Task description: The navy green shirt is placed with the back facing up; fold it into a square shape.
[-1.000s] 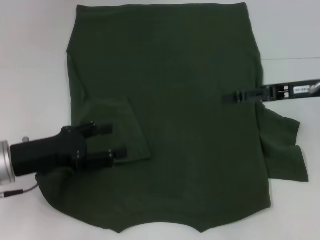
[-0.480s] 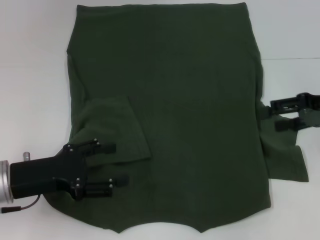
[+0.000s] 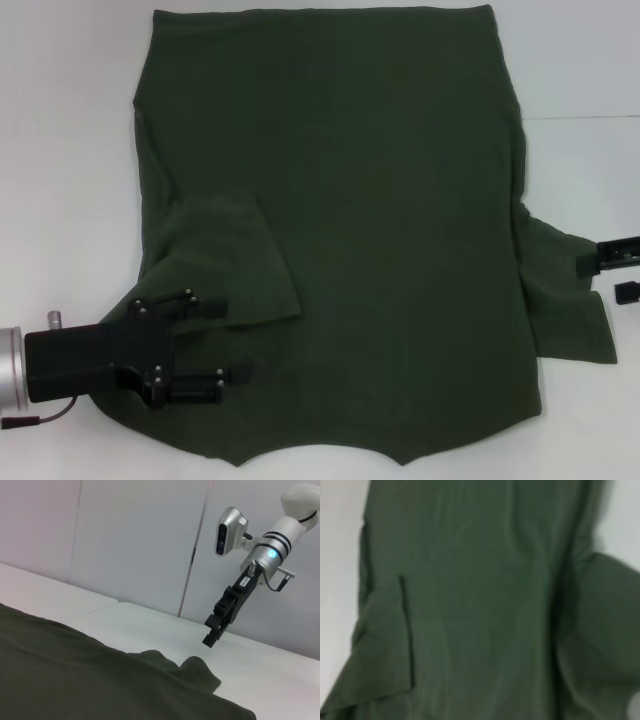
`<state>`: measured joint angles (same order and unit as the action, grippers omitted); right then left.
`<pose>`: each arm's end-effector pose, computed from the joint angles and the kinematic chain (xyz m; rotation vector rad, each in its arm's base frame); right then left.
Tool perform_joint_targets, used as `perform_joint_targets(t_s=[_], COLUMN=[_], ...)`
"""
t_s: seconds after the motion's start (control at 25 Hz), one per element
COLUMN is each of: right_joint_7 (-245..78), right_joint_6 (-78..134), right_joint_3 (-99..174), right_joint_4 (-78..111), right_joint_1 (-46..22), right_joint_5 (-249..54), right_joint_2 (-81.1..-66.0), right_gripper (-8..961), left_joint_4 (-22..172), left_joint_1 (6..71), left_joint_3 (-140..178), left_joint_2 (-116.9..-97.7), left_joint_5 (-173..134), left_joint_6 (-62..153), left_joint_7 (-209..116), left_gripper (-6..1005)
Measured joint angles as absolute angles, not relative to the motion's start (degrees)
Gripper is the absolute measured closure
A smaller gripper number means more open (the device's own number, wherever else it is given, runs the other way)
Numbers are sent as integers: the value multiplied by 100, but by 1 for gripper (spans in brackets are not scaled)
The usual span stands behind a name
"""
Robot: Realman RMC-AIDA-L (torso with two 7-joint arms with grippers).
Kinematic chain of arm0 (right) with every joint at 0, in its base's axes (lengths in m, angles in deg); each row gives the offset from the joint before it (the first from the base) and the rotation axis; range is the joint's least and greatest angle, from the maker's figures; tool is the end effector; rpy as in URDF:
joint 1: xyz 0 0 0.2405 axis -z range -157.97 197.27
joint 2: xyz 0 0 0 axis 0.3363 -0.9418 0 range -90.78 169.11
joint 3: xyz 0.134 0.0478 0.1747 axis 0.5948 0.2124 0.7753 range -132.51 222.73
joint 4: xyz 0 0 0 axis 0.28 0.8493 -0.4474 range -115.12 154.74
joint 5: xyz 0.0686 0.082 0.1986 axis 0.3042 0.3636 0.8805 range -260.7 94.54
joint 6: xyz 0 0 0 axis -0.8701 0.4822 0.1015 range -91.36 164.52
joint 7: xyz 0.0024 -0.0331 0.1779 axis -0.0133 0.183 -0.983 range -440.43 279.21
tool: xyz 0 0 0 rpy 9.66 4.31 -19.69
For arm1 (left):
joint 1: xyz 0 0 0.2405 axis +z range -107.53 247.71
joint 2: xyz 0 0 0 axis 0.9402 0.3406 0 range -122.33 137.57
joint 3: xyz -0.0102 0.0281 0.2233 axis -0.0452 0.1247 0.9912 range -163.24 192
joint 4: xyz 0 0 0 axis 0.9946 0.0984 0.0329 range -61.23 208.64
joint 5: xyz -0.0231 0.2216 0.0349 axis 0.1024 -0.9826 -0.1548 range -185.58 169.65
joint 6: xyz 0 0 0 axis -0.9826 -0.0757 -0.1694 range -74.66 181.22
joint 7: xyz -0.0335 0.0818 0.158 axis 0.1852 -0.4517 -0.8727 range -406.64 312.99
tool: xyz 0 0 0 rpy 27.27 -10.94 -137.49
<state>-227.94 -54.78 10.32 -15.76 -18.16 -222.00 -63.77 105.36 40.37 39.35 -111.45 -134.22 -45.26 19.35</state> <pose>0.2977 0.3674 0.0802 -2.0775 2.0198 0.2232 -0.2534 0.3022 -0.0202 -2.7801 -0.5195 -0.7820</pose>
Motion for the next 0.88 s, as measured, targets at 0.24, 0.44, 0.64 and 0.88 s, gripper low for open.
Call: perform_joint_targets(t_s=[0.24,0.44,0.64,0.88], right_joint_7=[-22773,-22660,-22521,-22340], right_joint_6=[-5380,-5226,-5023,-4798], right_joint_3=[1101,1060,1092,1091], right_joint_4=[-1586,-1539,-1369,-1065], right_joint_1=[-1801,-1780,-1773,-1814], right_joint_5=[-22498,-22554,-22574,-22567], right_joint_2=[-6353,-6365,-6385,-6400], right_gripper=[29,29,29,28], left_joint_4=[10539,10544,10544,10528], left_joint_1=[4028,4028,4030,4030], left_joint_3=[3937,3932,3933,3934], left_joint_2=[-11137,-11138,-11138,-11141], left_joint_5=[-13433,-13435,-13435,-13435], left_joint_6=[-4523,-4511,-4494,-4430], left_joint_7=[1931,1932,1949,1948], left_gripper=[91,91,91,91])
